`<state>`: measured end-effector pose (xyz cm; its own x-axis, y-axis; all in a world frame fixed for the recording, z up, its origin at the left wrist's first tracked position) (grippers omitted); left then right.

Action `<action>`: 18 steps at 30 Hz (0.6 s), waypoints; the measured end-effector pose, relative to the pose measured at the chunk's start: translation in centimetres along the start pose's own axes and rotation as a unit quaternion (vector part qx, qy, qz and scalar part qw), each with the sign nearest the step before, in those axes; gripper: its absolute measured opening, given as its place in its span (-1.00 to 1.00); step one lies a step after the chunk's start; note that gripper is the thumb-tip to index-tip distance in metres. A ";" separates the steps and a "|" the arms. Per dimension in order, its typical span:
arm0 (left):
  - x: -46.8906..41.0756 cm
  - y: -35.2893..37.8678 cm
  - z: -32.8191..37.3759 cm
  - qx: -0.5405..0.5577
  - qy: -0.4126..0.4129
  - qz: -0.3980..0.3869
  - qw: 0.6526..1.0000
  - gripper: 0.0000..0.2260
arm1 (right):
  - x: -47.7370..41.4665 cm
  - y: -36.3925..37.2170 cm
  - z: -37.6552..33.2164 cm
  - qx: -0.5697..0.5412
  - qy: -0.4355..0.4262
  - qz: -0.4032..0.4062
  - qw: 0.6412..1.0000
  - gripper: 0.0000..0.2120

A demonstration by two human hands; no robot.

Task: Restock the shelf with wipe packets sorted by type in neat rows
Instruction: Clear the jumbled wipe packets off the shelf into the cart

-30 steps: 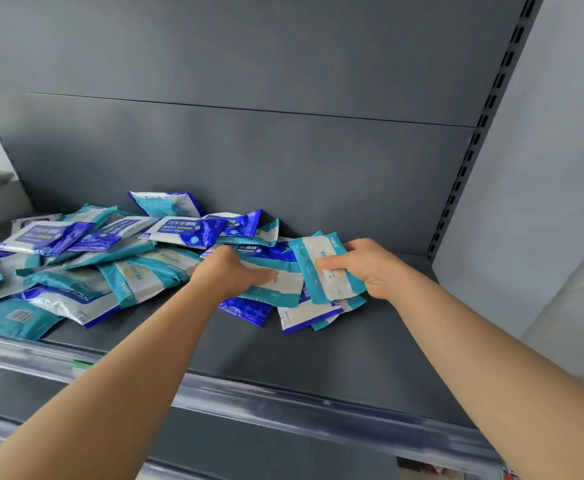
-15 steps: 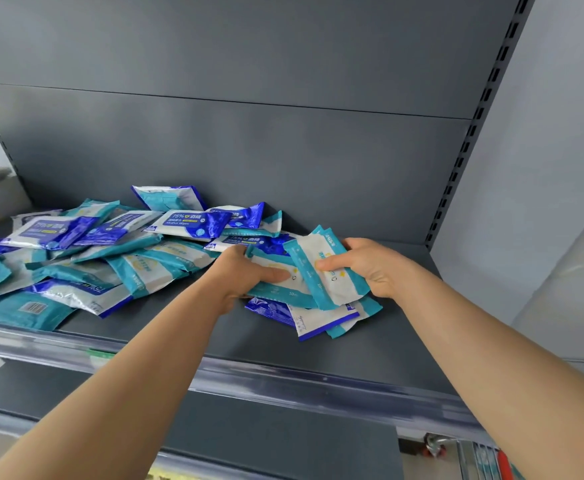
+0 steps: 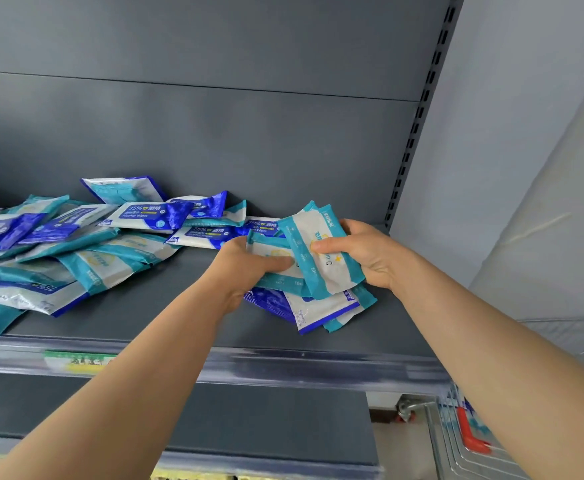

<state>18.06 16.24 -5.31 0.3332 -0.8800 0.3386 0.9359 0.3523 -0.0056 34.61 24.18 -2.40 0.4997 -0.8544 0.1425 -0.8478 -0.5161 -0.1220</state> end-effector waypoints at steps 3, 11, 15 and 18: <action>0.4 1.5 0.7 0.017 -0.004 -0.026 1.000 -0.46 | 0.8 -1.2 0.3 -0.031 -0.004 0.016 0.999 -0.60; 2.3 7.2 3.8 0.039 0.066 -0.061 0.995 -0.57 | 3.6 -6.6 -0.7 -0.109 -0.050 0.067 0.990 -0.53; 3.3 13.0 6.9 -0.008 0.130 -0.078 0.988 -0.54 | 6.5 -12.7 -2.4 -0.123 -0.102 0.093 0.983 -0.55; 3.9 19.5 7.7 -0.046 0.149 -0.101 0.983 -0.58 | 8.9 -18.7 -1.8 -0.131 -0.116 0.123 0.977 -0.55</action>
<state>36.75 22.20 3.17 0.1446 -0.9882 0.0513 0.9884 0.1417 -0.0555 54.59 26.32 2.91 0.2754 -0.9572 -0.0895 -0.9487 -0.2857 0.1357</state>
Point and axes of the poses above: each hand's wrist, its own x-axis away from the middle knuckle, its own y-axis out of the palm, z = x × y, the point moved 8 cm from there along -x, towards the middle knuckle, and after that the axes turned 5 degrees about -y, right-handed, at the moved point
